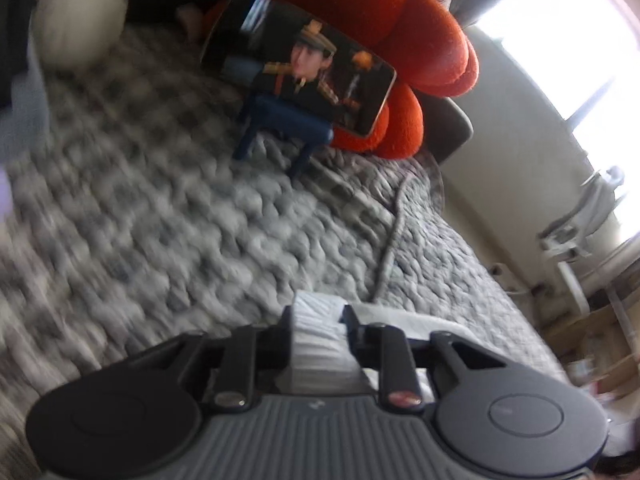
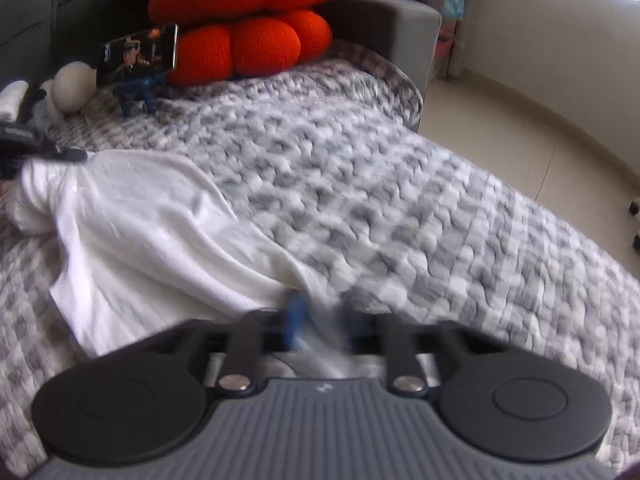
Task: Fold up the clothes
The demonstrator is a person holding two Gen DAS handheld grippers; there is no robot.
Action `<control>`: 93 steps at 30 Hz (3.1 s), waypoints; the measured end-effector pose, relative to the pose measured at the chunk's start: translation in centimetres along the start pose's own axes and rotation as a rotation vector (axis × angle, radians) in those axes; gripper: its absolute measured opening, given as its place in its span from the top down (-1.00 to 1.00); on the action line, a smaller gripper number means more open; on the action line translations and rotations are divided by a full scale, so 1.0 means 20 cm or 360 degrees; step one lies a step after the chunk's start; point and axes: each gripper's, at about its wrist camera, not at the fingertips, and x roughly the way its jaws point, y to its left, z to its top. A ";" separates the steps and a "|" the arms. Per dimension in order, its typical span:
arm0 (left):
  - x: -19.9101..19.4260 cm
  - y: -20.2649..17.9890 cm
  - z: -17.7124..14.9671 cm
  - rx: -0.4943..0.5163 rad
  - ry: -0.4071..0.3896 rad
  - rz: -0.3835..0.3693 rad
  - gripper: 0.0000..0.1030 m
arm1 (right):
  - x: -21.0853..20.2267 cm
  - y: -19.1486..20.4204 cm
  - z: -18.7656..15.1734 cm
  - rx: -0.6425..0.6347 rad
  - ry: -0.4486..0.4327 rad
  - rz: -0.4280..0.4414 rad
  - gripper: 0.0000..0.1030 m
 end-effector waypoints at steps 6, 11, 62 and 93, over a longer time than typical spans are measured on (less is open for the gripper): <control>-0.11 -0.10 0.12 0.0089 -0.0267 -0.0035 0.70 | -0.16 -0.02 0.16 -0.0126 -0.0274 -0.0258 1.00; -0.28 -0.15 0.23 0.0134 -0.0512 -0.0118 0.71 | -0.28 -0.05 0.26 -0.0153 -0.0448 -0.0415 1.00; -0.69 0.16 -0.38 0.0884 -0.0193 -0.0081 0.91 | -0.72 0.08 -0.49 -0.0115 -0.0095 -0.0071 0.99; -0.67 0.35 -0.34 0.0270 -0.0086 -0.0193 0.56 | -0.09 0.35 -0.10 -0.0463 -0.0079 0.0248 -0.05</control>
